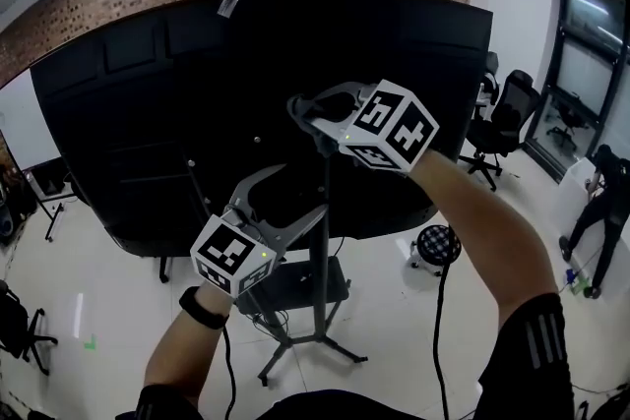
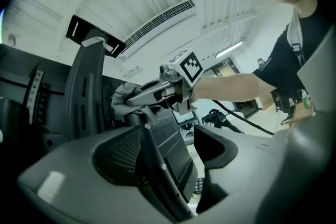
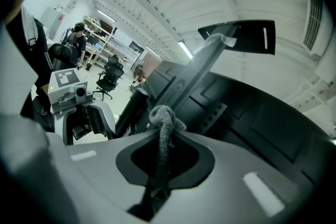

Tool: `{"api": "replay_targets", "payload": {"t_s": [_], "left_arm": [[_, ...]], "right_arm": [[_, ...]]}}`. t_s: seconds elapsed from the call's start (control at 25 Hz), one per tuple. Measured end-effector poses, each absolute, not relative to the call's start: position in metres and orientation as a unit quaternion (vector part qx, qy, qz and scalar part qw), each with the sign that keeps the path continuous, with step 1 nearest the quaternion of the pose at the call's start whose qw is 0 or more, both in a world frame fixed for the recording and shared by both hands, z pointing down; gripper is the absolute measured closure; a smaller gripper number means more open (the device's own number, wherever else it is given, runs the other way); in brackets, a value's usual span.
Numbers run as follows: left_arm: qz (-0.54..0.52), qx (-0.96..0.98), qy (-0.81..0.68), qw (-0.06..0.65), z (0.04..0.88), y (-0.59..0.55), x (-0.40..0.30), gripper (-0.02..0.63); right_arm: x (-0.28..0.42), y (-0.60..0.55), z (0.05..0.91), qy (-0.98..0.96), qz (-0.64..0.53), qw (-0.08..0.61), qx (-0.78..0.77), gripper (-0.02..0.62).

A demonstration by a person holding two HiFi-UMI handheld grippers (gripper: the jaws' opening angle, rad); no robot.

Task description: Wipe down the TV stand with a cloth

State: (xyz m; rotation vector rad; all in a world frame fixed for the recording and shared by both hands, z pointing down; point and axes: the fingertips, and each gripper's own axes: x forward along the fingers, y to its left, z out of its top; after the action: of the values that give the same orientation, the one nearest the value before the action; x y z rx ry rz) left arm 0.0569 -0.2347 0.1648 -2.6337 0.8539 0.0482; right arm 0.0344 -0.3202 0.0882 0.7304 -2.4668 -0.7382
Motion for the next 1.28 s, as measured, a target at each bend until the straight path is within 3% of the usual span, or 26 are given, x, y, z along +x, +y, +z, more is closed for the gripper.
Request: {"api": "replay_targets", "payload": {"t_s": [0.44, 0.6, 0.8, 1.28], "left_arm": [[0.005, -0.930, 0.321, 0.178, 0.179, -0.240, 0.072, 0.262], [-0.001, -0.926, 0.334, 0.176, 0.183, -0.244, 0.068, 0.262], [-0.004, -0.920, 0.354, 0.169, 0.188, -0.250, 0.062, 0.264], [-0.019, -0.916, 0.376, 0.136, 0.227, -0.252, 0.068, 0.264]], "right_arm": [[0.082, -0.345, 0.090, -0.884, -0.262, 0.236, 0.307, 0.574], [0.089, -0.327, 0.076, -0.863, -0.338, 0.194, 0.322, 0.574], [0.082, -0.304, 0.083, -0.814, -0.447, 0.202, 0.310, 0.574], [0.064, -0.275, 0.117, -0.797, -0.524, 0.120, 0.275, 0.574]]}}
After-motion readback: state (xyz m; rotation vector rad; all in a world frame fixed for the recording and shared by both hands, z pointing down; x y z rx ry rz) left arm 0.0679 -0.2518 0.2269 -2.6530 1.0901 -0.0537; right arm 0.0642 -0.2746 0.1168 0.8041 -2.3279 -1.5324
